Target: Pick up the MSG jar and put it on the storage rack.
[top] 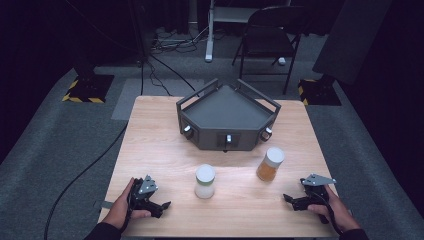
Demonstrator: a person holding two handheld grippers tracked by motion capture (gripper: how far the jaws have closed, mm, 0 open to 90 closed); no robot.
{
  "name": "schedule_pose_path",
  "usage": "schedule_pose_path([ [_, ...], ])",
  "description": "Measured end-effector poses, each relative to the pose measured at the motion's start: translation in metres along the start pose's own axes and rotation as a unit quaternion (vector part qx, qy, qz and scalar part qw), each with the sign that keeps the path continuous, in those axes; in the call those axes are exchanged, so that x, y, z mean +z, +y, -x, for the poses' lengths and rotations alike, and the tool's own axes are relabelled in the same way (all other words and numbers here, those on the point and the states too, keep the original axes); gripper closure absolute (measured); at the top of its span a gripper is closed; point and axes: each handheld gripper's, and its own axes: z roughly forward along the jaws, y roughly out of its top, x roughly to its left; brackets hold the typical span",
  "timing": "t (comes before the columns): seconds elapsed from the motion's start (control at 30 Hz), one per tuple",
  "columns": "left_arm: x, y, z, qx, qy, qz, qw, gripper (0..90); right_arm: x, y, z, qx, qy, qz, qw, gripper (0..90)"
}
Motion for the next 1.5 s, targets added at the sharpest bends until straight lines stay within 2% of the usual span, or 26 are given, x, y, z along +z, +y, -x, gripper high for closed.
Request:
schedule_pose_path([
  [1.0,-0.0010,0.0028,0.0013,0.000,0.002,-0.005,1.0000,1.7,0.0000,0.0001,0.0001,0.000,0.000,0.000,1.0000,0.2],
  [1.13,-0.0028,0.0017,0.0016,-0.005,0.002,0.003,1.0000,2.2,0.0000,0.0001,0.0001,0.000,0.000,0.000,1.0000,0.2],
  [1.5,-0.0079,0.0023,0.0051,0.003,0.000,0.023,0.9997,1.9,0.0000,0.0001,0.0001,0.000,0.000,0.000,1.0000,0.2],
])
